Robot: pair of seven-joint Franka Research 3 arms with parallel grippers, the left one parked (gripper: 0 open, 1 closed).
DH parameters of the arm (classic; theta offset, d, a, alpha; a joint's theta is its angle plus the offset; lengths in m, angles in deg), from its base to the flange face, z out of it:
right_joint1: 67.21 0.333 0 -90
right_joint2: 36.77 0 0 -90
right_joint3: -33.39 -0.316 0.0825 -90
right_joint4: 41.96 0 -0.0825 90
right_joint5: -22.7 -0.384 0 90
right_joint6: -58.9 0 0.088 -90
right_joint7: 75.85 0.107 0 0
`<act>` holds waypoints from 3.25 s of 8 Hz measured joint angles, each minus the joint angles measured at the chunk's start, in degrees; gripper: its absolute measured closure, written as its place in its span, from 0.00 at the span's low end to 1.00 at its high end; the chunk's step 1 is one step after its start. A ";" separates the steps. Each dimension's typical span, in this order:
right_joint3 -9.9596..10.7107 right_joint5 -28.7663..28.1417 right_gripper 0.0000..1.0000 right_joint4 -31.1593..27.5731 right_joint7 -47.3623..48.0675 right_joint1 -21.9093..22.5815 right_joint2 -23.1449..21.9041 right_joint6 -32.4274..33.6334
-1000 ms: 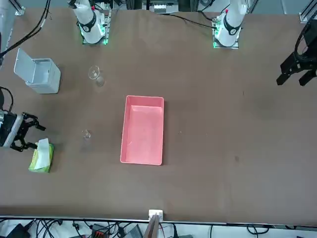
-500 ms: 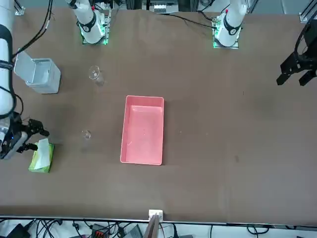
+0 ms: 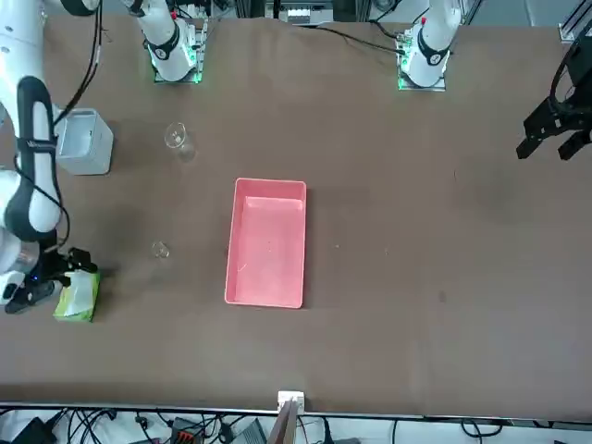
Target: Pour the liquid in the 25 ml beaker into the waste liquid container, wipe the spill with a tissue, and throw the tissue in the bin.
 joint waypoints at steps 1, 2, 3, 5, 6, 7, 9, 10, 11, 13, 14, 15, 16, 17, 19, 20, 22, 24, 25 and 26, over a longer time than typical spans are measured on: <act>0.87 0.30 0.00 0.90 1.08 0.34 1.57 -0.59; 2.42 0.55 0.00 1.68 1.41 0.97 2.81 -0.69; 3.91 0.65 0.00 2.19 1.51 1.60 3.62 -0.69; 5.28 0.83 0.04 2.64 1.53 2.05 4.16 -0.69; 5.34 0.86 0.07 2.76 1.53 2.06 4.31 -0.69; 5.34 0.89 0.13 2.78 1.53 2.13 4.50 -0.69; 5.34 1.81 0.43 2.81 1.53 2.25 4.93 -0.69; 5.34 2.33 0.46 2.99 1.53 2.32 5.35 -0.70; 5.34 2.52 0.54 3.45 1.53 2.37 5.79 -0.71; 5.41 2.64 0.71 4.13 1.53 2.38 6.15 -0.71; 5.51 2.84 0.90 4.43 1.53 2.40 6.15 -0.71; 5.53 3.56 0.98 4.69 1.53 2.46 6.15 -0.70; 5.53 4.45 0.98 4.96 1.53 2.59 6.17 -0.69; 5.53 4.95 0.98 5.40 1.53 2.71 6.17 -0.49; 5.56 6.34 0.98 6.90 1.37 2.77 6.11 1.18; 5.65 6.69 0.98 7.83 1.17 2.77 5.93 3.18; 5.93 6.74 0.98 9.08 -0.29 2.77 4.59 7.59; 5.94 6.75 0.98 9.70 -0.80 2.93 1.61 12.95; 5.91 6.75 0.98 10.05 -0.83 3.61 -0.23 15.94; 5.85 6.73 0.98 10.63 -0.83 4.87 -1.89 18.69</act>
